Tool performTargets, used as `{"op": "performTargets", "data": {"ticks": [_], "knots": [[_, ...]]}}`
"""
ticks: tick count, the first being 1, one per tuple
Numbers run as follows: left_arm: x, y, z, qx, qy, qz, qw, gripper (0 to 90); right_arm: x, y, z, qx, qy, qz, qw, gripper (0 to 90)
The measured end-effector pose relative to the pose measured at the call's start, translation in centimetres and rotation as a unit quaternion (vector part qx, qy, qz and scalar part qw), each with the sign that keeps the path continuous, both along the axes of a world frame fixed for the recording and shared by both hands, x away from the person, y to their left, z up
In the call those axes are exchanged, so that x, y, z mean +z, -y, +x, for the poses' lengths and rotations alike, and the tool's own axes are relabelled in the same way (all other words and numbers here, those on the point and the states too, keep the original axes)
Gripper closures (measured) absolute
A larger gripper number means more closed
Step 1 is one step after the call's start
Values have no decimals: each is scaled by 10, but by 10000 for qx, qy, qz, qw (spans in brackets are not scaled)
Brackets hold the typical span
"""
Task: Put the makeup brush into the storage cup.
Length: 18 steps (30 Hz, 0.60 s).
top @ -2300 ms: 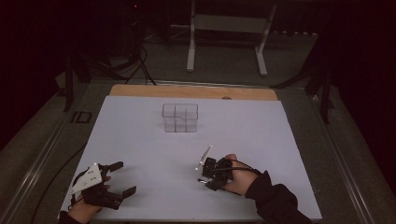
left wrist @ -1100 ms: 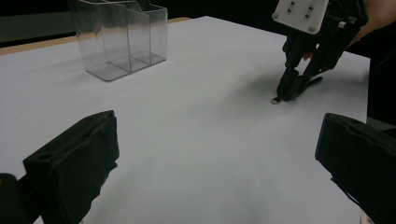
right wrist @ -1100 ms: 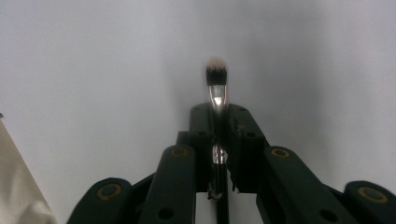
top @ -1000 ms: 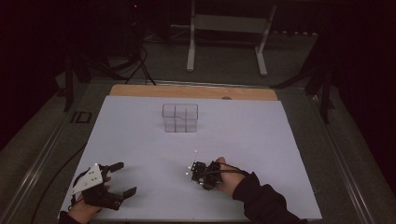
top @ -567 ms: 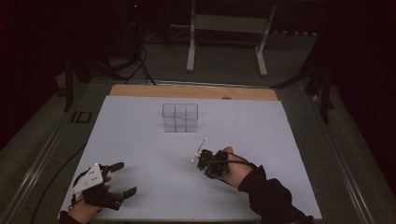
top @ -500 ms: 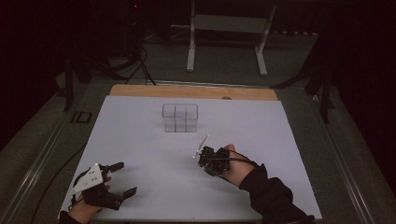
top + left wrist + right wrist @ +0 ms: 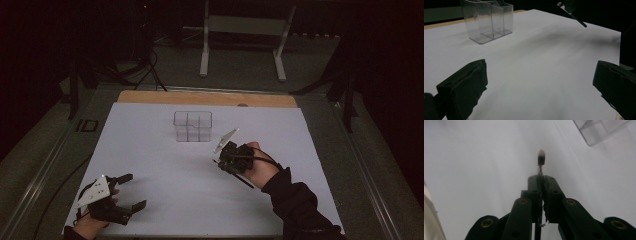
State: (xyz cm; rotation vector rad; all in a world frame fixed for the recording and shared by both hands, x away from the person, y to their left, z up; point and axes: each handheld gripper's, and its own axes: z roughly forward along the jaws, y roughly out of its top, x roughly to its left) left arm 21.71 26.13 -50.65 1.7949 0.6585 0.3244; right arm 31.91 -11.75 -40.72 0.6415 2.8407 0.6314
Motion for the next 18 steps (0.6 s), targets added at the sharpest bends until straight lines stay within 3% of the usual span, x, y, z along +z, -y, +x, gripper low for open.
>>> {"op": "performTargets", "data": {"ticks": [9,18], "knots": [[0,0,0,1,-3,-15,10000,10,1,8,6,-77,155,489,9987,846],[0,0,1,10,-3,-33,10000,10,2,12,11,-210,342,632,9972,846]]}}
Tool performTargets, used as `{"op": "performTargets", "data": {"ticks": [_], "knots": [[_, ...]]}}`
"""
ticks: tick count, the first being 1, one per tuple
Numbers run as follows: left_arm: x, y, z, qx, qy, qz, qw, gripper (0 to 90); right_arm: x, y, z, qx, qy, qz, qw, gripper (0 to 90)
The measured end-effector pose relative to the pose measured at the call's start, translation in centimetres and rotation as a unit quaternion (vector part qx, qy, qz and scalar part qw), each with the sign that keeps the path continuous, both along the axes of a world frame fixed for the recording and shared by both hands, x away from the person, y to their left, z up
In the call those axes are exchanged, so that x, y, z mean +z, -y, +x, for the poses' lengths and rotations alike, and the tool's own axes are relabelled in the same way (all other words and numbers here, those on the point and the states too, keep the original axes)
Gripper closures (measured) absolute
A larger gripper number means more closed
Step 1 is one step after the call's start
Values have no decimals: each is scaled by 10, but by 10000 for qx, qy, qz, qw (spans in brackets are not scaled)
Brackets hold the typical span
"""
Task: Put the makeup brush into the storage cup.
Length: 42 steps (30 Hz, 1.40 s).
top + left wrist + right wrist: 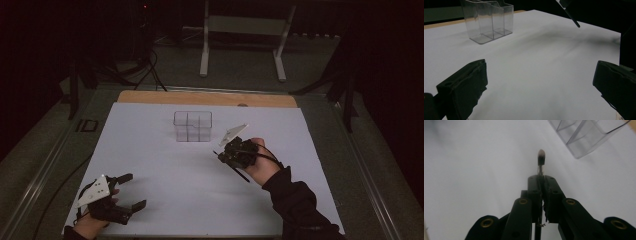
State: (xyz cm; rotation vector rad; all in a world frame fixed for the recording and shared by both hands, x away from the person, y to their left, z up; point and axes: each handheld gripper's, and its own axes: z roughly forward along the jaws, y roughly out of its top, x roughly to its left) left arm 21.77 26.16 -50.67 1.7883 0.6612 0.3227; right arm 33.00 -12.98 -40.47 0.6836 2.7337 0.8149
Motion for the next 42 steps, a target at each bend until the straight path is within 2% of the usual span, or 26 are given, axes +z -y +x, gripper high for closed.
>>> {"op": "performTargets", "data": {"ticks": [1,4,10,12,13,15,17,19,21,24,31,38,42], "knots": [[0,0,0,-9,0,8,10000,10,0,0,0,0,0,0,10000,847],[0,1,0,-10,0,12,10000,10,3,5,2,-84,221,252,9994,846],[0,1,0,-10,3,17,10000,10,9,12,5,-193,414,701,9965,847],[0,1,0,-11,1,17,10000,10,10,12,6,-192,422,734,9962,847],[0,1,0,-11,-1,12,10000,10,14,13,5,-184,538,858,9947,847],[0,1,0,-9,1,9,10000,10,17,13,5,-196,604,943,9935,847],[0,1,0,-8,0,13,10000,10,18,12,6,-159,584,971,9934,846],[0,1,0,-13,0,18,10000,10,22,11,9,-210,630,1111,9916,847],[0,1,0,-10,-4,2,10000,10,22,11,10,-220,654,1132,9912,847],[0,1,0,-10,-2,-6,10000,10,27,9,13,-248,749,1286,9885,847],[0,1,0,-10,-5,-22,10000,10,34,2,14,-199,853,1421,9860,847],[-1,1,1,-20,-7,-27,10000,10,40,-2,19,-270,1006,1678,9803,847],[0,1,1,-16,-2,-31,10000,10,47,-7,25,-265,1042,1750,9787,847]]}}
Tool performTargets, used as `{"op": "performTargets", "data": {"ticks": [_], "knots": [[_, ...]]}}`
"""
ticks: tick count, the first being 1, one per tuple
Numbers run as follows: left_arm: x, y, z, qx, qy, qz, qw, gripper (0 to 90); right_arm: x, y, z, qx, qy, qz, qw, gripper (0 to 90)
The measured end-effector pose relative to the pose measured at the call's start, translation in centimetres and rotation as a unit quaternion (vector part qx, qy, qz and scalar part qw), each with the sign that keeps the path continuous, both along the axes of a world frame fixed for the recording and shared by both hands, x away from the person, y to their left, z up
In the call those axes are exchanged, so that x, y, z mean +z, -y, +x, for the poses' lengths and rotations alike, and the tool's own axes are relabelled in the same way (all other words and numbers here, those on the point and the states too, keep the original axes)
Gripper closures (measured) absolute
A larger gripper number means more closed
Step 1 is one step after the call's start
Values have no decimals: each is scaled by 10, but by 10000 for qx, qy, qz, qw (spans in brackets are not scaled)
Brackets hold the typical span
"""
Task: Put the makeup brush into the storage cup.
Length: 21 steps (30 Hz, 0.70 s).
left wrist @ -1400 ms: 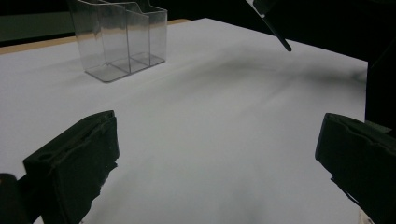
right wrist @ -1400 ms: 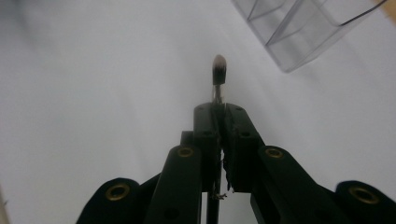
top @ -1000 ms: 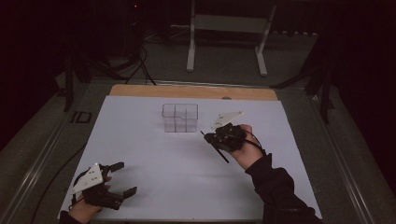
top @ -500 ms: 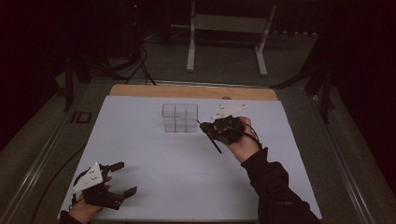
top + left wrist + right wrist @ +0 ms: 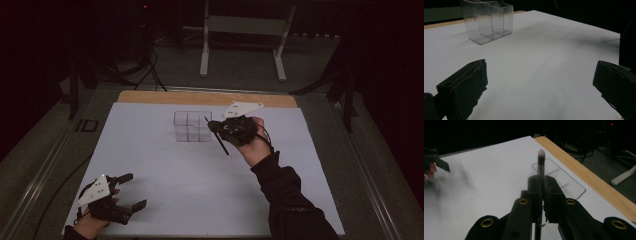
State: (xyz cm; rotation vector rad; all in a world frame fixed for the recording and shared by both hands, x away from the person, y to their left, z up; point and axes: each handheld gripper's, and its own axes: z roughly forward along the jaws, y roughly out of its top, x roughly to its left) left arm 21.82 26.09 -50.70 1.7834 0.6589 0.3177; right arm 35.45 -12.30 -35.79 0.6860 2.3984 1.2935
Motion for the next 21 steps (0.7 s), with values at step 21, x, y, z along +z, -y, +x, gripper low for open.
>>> {"op": "performTargets", "data": {"ticks": [21], "knots": [[0,0,0,-21,7,-2,10000,10,38,-17,21,-57,397,745,9964,847]]}}
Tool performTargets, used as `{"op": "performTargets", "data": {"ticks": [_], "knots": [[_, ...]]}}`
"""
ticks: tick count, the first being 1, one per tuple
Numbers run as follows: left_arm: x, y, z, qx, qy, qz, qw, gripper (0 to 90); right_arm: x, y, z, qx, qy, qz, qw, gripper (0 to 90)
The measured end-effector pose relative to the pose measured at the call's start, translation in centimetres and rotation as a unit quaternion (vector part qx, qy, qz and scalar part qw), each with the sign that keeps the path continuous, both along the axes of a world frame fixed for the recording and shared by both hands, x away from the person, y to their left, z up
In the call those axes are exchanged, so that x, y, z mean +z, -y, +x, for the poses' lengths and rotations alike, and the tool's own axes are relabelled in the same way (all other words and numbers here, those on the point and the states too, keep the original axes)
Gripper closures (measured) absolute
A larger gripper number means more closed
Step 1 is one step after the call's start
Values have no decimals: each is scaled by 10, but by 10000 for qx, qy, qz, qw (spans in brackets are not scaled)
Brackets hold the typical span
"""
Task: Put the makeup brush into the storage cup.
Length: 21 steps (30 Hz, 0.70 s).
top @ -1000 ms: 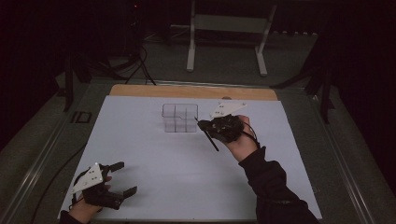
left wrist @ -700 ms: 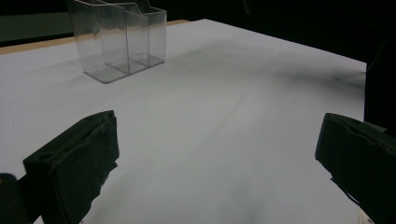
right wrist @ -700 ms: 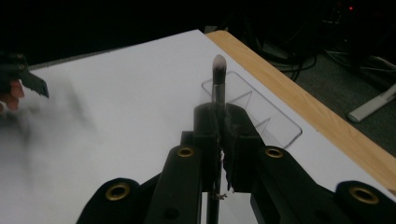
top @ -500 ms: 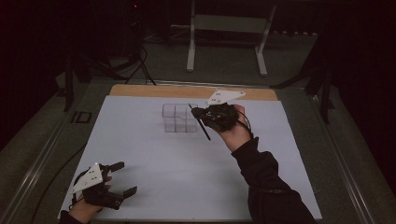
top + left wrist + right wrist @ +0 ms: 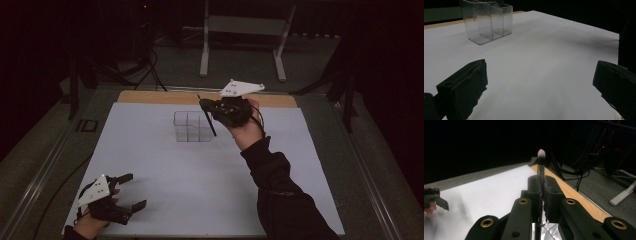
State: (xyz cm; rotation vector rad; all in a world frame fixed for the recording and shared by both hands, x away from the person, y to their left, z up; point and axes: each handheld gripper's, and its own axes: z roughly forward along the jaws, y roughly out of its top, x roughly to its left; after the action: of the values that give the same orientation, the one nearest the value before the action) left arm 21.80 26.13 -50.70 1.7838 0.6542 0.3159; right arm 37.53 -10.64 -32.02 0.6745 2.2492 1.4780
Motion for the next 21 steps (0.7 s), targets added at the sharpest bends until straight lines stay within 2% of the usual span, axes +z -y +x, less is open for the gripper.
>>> {"op": "performTargets", "data": {"ticks": [5,9,21], "knots": [[0,0,0,-8,1,-1,10000,10,9,-3,2,15,192,137,9997,847],[0,0,0,-2,8,7,10000,10,14,-7,9,29,234,240,9994,847],[0,-1,-1,-15,9,-22,10000,10,14,-18,27,-83,395,483,9980,847]]}}
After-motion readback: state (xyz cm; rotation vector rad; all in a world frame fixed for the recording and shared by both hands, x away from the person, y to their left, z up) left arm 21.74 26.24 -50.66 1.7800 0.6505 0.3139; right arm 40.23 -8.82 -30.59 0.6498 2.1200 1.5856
